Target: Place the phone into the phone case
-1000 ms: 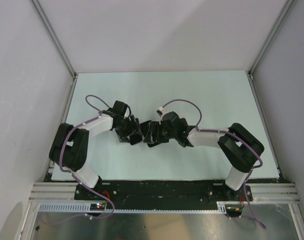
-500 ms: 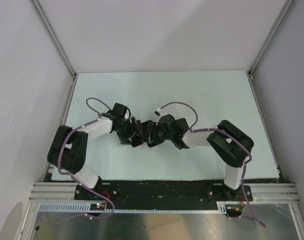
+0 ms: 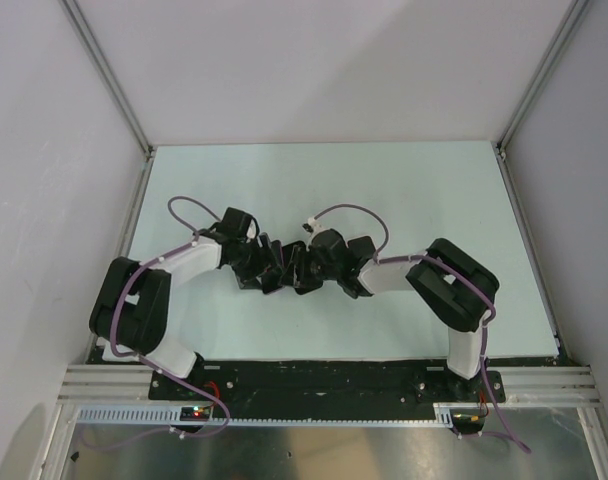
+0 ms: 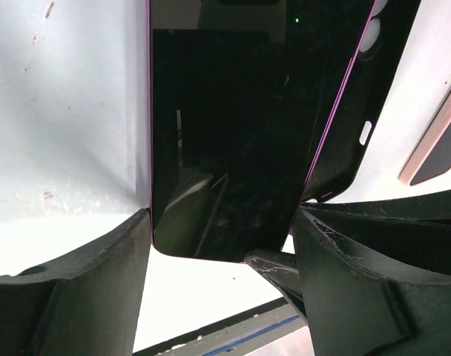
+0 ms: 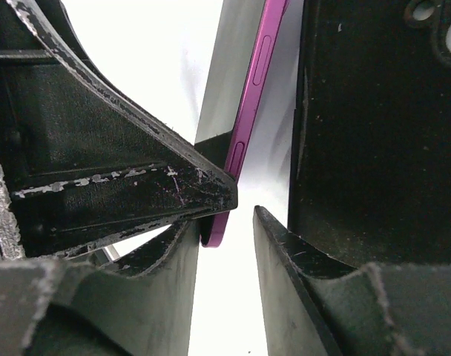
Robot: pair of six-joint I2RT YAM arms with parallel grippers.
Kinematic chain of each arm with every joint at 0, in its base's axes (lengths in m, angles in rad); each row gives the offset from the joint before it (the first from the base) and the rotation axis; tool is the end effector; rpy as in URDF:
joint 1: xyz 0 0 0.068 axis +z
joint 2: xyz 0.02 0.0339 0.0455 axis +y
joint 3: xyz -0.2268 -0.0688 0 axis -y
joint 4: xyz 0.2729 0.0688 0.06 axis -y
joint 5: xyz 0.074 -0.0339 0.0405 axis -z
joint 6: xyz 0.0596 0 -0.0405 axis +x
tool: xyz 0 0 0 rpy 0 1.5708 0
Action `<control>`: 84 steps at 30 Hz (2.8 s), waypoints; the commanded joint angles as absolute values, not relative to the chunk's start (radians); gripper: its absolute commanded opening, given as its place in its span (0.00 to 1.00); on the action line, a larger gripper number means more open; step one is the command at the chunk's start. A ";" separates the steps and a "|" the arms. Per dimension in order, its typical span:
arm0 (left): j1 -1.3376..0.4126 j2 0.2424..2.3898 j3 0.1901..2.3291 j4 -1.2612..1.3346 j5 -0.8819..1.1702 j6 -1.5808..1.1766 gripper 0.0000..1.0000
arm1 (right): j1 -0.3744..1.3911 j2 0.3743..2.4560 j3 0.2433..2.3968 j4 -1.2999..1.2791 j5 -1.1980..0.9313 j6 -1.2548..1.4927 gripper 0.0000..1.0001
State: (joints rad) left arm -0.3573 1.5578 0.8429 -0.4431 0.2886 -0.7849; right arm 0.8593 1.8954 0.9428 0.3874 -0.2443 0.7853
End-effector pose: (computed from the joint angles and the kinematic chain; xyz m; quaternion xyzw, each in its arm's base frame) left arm 0.2892 -0.1261 0.0866 -0.1767 0.9528 -0.2280 0.0945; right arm 0.2573 0.3205 0.0702 -0.0908 0.8669 0.4231 0.2473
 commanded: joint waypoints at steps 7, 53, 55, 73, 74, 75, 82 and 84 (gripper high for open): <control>-0.389 1.474 0.825 -0.432 0.391 -0.769 0.48 | 0.869 1.959 1.020 0.461 -0.223 0.808 0.37; -0.361 1.481 0.933 -0.401 0.094 -0.821 0.76 | 0.679 1.642 0.908 0.083 -0.387 0.586 0.00; -0.361 1.511 0.928 -0.383 0.101 -0.828 0.72 | 0.680 1.664 0.908 0.088 -0.389 0.581 0.00; -0.380 1.632 0.905 -0.332 0.102 -0.821 0.34 | 0.713 1.739 0.908 0.101 -0.455 0.598 0.00; -0.382 1.639 0.909 -0.332 0.103 -0.818 0.32 | 0.716 1.742 0.908 0.101 -0.460 0.602 0.00; -0.385 1.649 0.912 -0.332 0.102 -0.818 0.31 | 0.718 1.745 0.908 0.101 -0.464 0.605 0.00; -0.404 1.711 0.948 -0.324 0.126 -0.813 0.25 | 0.715 1.783 0.908 0.104 -0.503 0.629 0.00; -0.407 1.722 0.959 -0.323 0.134 -0.811 0.24 | 0.714 1.793 0.908 0.109 -0.512 0.640 0.00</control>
State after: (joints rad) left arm -0.3904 1.6901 0.9211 -0.3443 0.1276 -0.8207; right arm 0.6979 1.7561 0.8982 0.1135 -0.4393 0.6216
